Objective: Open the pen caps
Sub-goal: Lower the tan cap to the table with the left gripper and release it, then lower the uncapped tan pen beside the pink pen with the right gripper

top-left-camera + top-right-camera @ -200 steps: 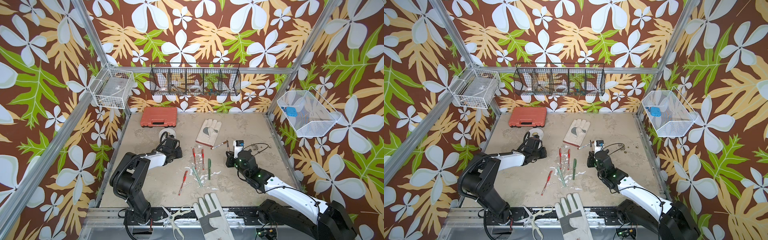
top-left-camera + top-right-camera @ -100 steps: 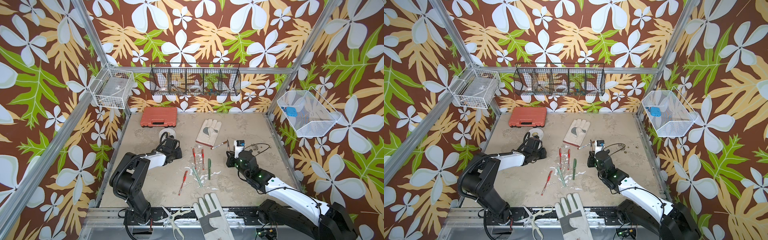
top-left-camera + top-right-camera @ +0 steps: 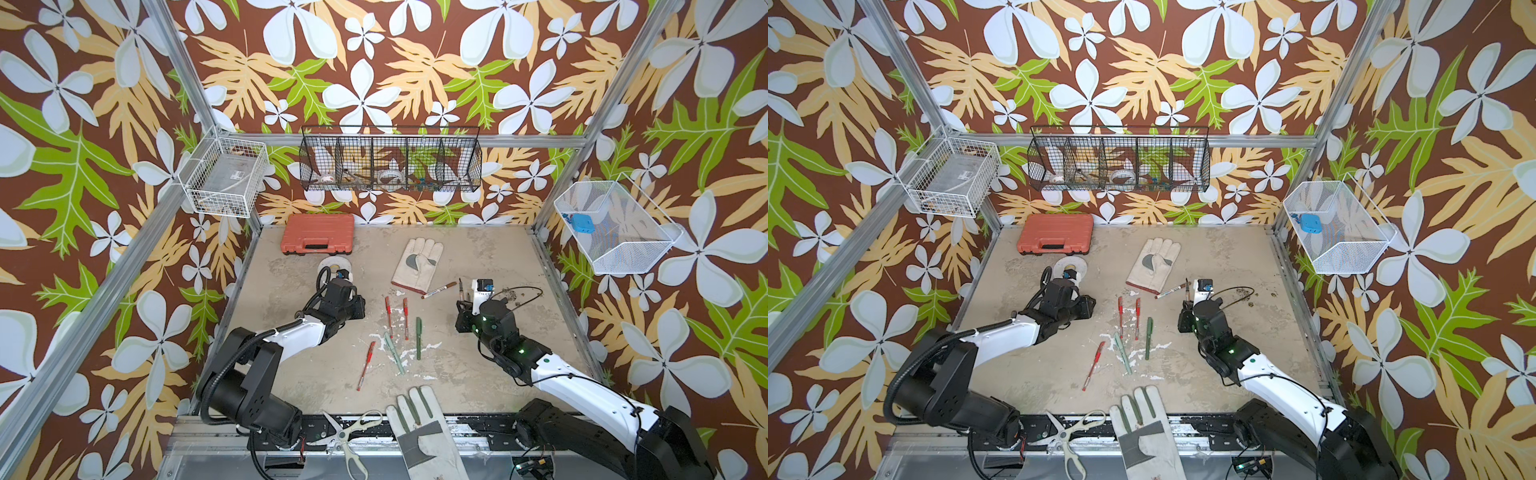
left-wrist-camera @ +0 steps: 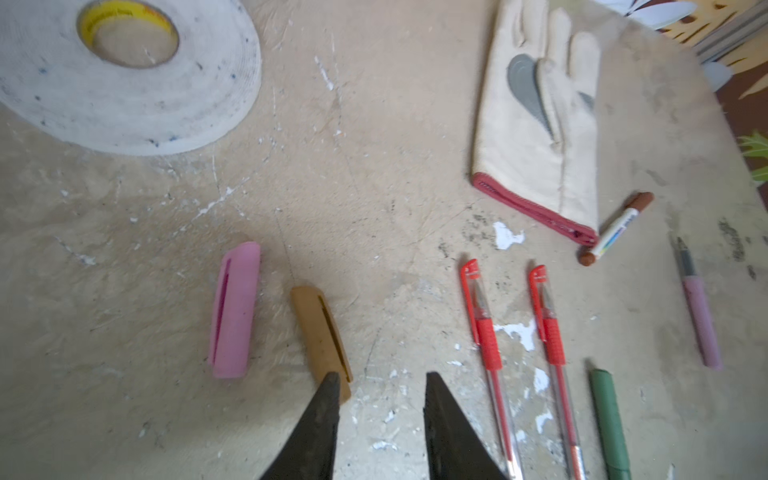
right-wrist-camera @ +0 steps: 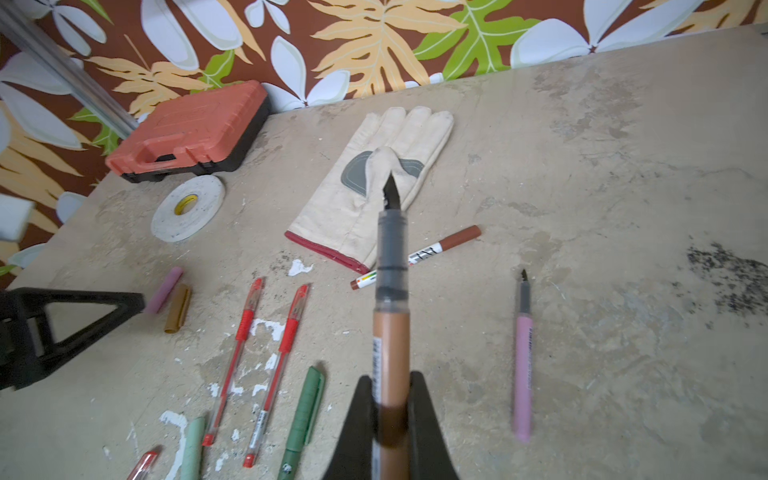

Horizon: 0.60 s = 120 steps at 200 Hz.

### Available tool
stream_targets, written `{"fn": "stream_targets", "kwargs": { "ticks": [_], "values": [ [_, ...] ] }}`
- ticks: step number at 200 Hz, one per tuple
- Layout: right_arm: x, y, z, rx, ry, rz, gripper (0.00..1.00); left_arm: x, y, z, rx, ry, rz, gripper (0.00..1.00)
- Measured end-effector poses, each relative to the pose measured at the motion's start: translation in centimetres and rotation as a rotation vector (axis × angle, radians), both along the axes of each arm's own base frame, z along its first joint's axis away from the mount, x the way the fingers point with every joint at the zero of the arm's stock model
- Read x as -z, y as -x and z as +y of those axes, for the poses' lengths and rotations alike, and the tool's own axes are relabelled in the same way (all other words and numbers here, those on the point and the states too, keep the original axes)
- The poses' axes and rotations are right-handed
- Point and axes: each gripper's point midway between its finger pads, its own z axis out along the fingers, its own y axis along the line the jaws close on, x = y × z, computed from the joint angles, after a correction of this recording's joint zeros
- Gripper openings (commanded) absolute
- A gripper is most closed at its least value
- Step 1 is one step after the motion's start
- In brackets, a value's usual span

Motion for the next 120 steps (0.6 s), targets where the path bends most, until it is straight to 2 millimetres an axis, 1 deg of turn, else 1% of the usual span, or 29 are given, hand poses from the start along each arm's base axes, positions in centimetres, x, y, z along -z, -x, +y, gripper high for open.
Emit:
{"fn": "stream_targets", "kwargs": {
  "ticks": [18, 31, 38, 57, 85, 120],
  "values": [
    [1.4, -0.6, -1.9, 0.065, -0.003, 0.041, 0.0, -1.7, 0.7, -0.6, 0.035, 0.033, -0.068, 0.39],
    [2.8, -0.9, -3.5, 0.108, -0.002, 0.083, 0.0, -2.9, 1.2, -1.3, 0.069, 0.064, -0.113, 0.39],
    [3.7, -1.1, -4.5, 0.138, 0.0, 0.108, 0.0, -3.4, 1.4, -1.5, 0.078, 0.076, -0.135, 0.39],
    [5.5, -1.4, -6.0, 0.18, -0.014, 0.17, 0.0, -4.4, 1.9, -2.5, 0.124, 0.111, -0.174, 0.4],
    [7.6, -1.7, -6.9, 0.204, -0.011, 0.237, 0.01, -5.3, 2.2, -3.6, 0.178, 0.138, -0.207, 0.41],
    [9.3, -2.4, -8.0, 0.232, -0.011, 0.292, 0.04, -6.1, 2.7, -4.6, 0.231, 0.167, -0.234, 0.41]
  ]
}}
